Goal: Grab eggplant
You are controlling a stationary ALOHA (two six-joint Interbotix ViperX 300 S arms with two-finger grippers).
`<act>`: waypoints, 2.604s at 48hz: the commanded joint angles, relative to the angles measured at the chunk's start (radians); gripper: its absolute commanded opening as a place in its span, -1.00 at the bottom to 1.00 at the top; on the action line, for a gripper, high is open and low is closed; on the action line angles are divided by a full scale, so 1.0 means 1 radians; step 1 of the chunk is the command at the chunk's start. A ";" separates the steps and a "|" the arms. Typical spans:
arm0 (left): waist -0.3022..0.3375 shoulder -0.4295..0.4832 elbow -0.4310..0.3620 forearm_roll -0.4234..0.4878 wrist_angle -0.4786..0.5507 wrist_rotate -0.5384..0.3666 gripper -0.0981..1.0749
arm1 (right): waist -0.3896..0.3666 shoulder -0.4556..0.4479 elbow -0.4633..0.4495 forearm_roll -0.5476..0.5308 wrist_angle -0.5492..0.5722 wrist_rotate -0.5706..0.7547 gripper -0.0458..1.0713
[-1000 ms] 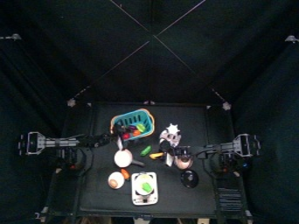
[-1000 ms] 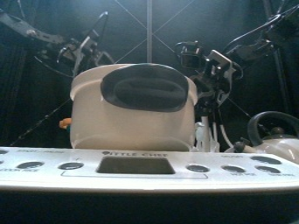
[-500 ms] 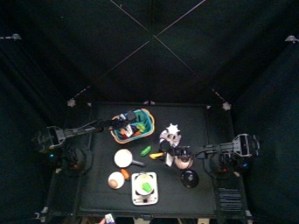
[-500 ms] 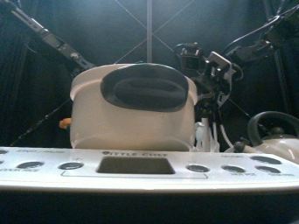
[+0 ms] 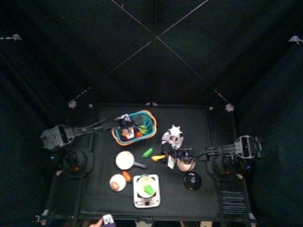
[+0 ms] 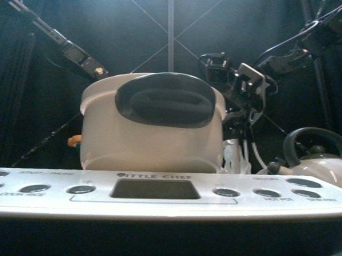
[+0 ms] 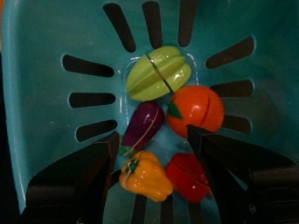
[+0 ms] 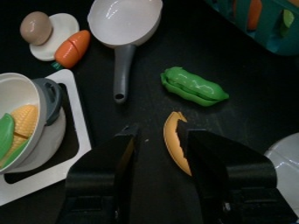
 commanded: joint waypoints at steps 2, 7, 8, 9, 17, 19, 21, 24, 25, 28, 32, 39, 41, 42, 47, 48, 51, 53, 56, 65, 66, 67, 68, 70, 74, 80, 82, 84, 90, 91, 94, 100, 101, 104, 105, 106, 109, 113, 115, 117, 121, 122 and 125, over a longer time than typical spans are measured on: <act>0.023 -0.003 -0.011 0.011 -0.020 0.000 0.79 | 0.002 -0.017 -0.025 0.006 0.012 -0.003 0.47; 0.031 0.025 -0.009 0.055 -0.038 0.003 0.79 | -0.003 -0.028 -0.034 0.011 0.037 0.002 0.47; 0.034 0.029 -0.008 0.067 -0.040 0.003 0.79 | -0.005 -0.028 -0.035 0.014 0.038 0.000 0.47; 0.037 0.037 -0.009 0.087 -0.046 0.002 0.79 | -0.003 -0.029 -0.038 0.018 0.041 0.000 0.47; 0.038 0.071 -0.014 0.147 -0.104 0.003 0.79 | -0.011 -0.012 -0.060 0.038 0.046 0.000 0.47; 0.038 0.078 -0.014 0.146 -0.107 0.005 0.79 | -0.014 -0.009 -0.063 0.038 0.046 0.000 0.47; 0.037 0.083 -0.012 0.143 -0.107 0.003 0.79 | -0.017 -0.009 -0.064 0.038 0.046 -0.002 0.47; 0.037 0.094 -0.008 0.127 -0.107 0.003 0.79 | -0.018 -0.009 -0.067 0.034 0.048 -0.002 0.47; 0.037 0.097 -0.008 0.123 -0.106 0.003 0.79 | -0.020 -0.009 -0.067 0.034 0.048 -0.002 0.47; 0.035 0.107 -0.003 0.098 -0.104 0.006 0.78 | -0.021 -0.009 -0.067 0.034 0.051 -0.002 0.47; 0.034 0.117 0.002 0.081 -0.112 0.008 0.76 | -0.021 -0.009 -0.067 0.034 0.055 -0.002 0.47; 0.028 0.147 0.002 0.071 -0.129 0.005 0.64 | -0.020 -0.009 -0.067 0.034 0.057 -0.002 0.47; 0.029 0.163 0.002 0.058 -0.138 0.005 0.55 | -0.020 -0.009 -0.066 0.037 0.057 -0.002 0.47; 0.029 0.164 0.002 0.054 -0.141 0.005 0.52 | -0.018 -0.009 -0.066 0.037 0.057 -0.002 0.47; 0.034 0.166 0.003 0.032 -0.146 0.006 0.28 | -0.018 -0.009 -0.066 0.037 0.058 0.000 0.47; 0.034 0.164 0.003 0.032 -0.146 0.008 0.24 | -0.018 -0.009 -0.066 0.037 0.057 0.000 0.47; 0.034 0.156 0.003 0.029 -0.141 0.006 0.09 | -0.017 -0.009 -0.066 0.038 0.057 -0.002 0.47; 0.032 0.150 0.003 0.026 -0.138 0.006 0.03 | -0.017 -0.009 -0.066 0.037 0.058 -0.002 0.47; 0.029 0.132 0.005 0.020 -0.133 0.003 -0.05 | -0.015 -0.009 -0.066 0.038 0.058 0.000 0.47; 0.028 0.031 0.002 -0.002 -0.123 0.005 -0.05 | -0.014 -0.009 -0.066 0.038 0.058 0.000 0.47; 0.028 0.018 0.003 -0.002 -0.121 0.005 -0.05 | -0.014 -0.008 -0.064 0.038 0.057 0.000 0.47; 0.028 0.011 0.005 -0.002 -0.121 0.005 -0.05 | -0.014 -0.009 -0.064 0.038 0.058 0.000 0.47; 0.025 0.002 0.005 -0.002 -0.121 0.005 -0.05 | -0.012 -0.008 -0.063 0.038 0.058 0.000 0.47; 0.023 -0.011 0.006 -0.002 -0.117 0.005 -0.05 | -0.012 -0.008 -0.063 0.038 0.057 -0.002 0.47; 0.018 -0.026 0.006 0.002 -0.101 0.003 -0.05 | -0.012 -0.008 -0.061 0.035 0.057 -0.002 0.47; 0.018 -0.009 0.014 0.006 -0.106 0.009 -0.04 | -0.011 -0.008 -0.061 0.032 0.058 -0.002 0.47; 0.018 0.006 0.017 0.003 -0.103 0.009 -0.01 | -0.011 -0.008 -0.061 0.031 0.057 -0.003 0.47; 0.018 0.018 0.014 0.003 -0.100 0.009 0.03 | -0.011 -0.008 -0.063 0.031 0.057 -0.003 0.47; 0.017 0.044 0.006 0.006 -0.100 0.011 0.36 | -0.011 -0.008 -0.061 0.026 0.058 -0.005 0.47; 0.017 0.044 0.005 0.006 -0.101 0.011 0.41 | -0.009 -0.008 -0.060 0.023 0.058 -0.005 0.47; 0.018 0.040 0.005 0.009 -0.110 0.014 0.61 | -0.009 0.000 -0.052 0.012 0.058 -0.005 0.47; 0.014 0.046 0.012 0.011 -0.114 0.012 0.66 | -0.003 0.020 -0.052 0.005 0.057 -0.009 0.47; 0.011 0.049 0.017 0.009 -0.114 0.009 0.66 | 0.002 0.025 -0.051 0.002 0.060 -0.009 0.47; 0.000 0.066 0.021 0.002 -0.114 0.006 0.66 | 0.006 0.029 -0.052 -0.009 0.063 -0.011 0.47; -0.003 0.072 0.023 -0.002 -0.114 0.005 0.66 | 0.008 0.031 -0.054 -0.012 0.064 -0.009 0.47; -0.005 0.080 0.023 -0.005 -0.114 0.003 0.66 | 0.008 0.034 -0.055 -0.017 0.066 -0.003 0.47; -0.006 0.107 0.018 -0.020 -0.118 0.003 0.66 | 0.012 0.038 -0.060 -0.015 0.067 -0.002 0.47; -0.006 0.135 0.011 -0.029 -0.127 0.003 0.66 | 0.026 0.048 -0.067 -0.020 0.069 -0.002 0.47; -0.006 0.141 0.011 -0.028 -0.135 0.003 0.66 | 0.032 0.054 -0.071 -0.018 0.069 -0.002 0.47; -0.005 0.146 0.011 -0.029 -0.143 0.005 0.66 | 0.037 0.057 -0.074 -0.015 0.071 -0.002 0.47; -0.005 0.155 0.017 -0.031 -0.152 0.005 0.66 | 0.054 0.066 -0.081 -0.020 0.083 -0.002 0.47; -0.005 0.160 0.018 -0.031 -0.153 0.005 0.66 | 0.057 0.067 -0.083 -0.020 0.087 -0.002 0.47; -0.005 0.170 0.020 -0.031 -0.155 0.005 0.66 | 0.060 0.072 -0.086 -0.020 0.095 -0.003 0.47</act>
